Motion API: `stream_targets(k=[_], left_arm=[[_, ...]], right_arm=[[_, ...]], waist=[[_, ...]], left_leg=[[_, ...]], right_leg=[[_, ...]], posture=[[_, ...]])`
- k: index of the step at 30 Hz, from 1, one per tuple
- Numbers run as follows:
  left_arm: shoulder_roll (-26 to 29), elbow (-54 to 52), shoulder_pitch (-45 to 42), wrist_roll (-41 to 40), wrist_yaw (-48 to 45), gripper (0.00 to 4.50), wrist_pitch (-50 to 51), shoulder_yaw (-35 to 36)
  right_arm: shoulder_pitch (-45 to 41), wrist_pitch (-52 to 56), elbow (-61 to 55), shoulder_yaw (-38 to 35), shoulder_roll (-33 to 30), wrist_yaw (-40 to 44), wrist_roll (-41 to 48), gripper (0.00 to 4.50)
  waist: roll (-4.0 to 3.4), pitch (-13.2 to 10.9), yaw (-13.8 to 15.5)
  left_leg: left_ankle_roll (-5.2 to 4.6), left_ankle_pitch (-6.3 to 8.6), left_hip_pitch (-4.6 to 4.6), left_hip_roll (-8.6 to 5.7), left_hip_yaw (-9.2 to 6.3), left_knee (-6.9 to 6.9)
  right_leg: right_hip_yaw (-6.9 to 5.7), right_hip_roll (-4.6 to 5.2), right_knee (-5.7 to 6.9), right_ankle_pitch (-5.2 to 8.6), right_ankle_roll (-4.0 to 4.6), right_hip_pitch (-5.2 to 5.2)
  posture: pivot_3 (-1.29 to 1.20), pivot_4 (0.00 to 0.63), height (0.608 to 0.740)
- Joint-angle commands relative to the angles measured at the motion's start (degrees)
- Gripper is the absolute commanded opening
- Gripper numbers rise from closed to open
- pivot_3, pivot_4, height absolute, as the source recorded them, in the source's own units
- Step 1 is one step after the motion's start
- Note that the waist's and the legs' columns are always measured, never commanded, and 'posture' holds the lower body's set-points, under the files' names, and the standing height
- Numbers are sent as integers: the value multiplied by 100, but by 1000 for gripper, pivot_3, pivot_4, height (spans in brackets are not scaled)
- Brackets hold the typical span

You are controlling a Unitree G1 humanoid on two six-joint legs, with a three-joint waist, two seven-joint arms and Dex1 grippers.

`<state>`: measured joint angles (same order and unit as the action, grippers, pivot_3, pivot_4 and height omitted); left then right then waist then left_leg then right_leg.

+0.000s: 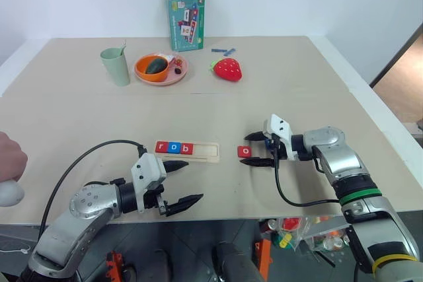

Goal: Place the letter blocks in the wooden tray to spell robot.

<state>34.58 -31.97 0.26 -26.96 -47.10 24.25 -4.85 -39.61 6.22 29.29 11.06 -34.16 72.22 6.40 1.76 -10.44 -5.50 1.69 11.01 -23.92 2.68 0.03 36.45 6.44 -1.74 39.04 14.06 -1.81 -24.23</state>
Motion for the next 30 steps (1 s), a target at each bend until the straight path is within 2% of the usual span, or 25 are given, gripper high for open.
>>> stream_targets(k=[1, 5, 6, 11, 16, 25, 30], left_arm=[[-37, -95, 82, -15, 33, 4500, -134, 61], [-79, -71, 94, 31, 94, 4500, -236, 97], [-99, -57, 103, 43, 127, 4500, -259, 116], [-515, -20, 308, 111, 766, 4500, -415, 479], [-932, -17, 642, 225, 1451, 4500, -397, 789], [-980, 30, 683, 569, 1631, 4500, -514, 616], [-1014, 20, 609, 544, 1647, 4500, -523, 643]], right_arm=[[-111, -87, 87, -83, 29, -3, -1, 2690], [-13, -114, -12, -78, -18, 107, 34, 1326], [19, -139, -64, -91, -29, 127, 55, 1210], [-220, 187, -611, -163, 90, 184, 316, 1211], [-682, 682, -1053, 171, 670, 199, 386, 1211], [-989, 1003, -766, 749, 1318, -299, -183, 1211], [-977, 1001, -692, 875, 1305, -275, -337, 1211]], waist=[[0, 0, 0], [0, 0, 4], [0, 0, 4], [-1, -1, -3], [-3, -2, -31], [0, 0, 68], [0, 0, 96]], left_leg=[[0, 0, 0, 0, 1, 0], [0, 0, -2, -1, -2, 0], [0, 0, -1, 0, -2, 0], [0, 0, -2, 0, 0, 0], [0, 0, 5, 11, -3, -4], [3, 0, -21, -4, -11, -2], [5, 2, -22, -4, -13, -3]], right_leg=[[2, 0, 0, -1, -3, 0], [-1, 1, 0, -1, -6, 0], [-1, 1, 0, -1, -5, 0], [0, 2, 0, -2, -9, -1], [0, -13, 4, -16, -13, -6], [-11, 10, -1, -4, -26, -11], [-14, 9, -1, -2, -25, -13]], posture=[[0, 150, 740], [0, 150, 740], [0, 150, 740], [0, 150, 740], [0, 150, 740], [0, 150, 740], [0, 150, 740]])
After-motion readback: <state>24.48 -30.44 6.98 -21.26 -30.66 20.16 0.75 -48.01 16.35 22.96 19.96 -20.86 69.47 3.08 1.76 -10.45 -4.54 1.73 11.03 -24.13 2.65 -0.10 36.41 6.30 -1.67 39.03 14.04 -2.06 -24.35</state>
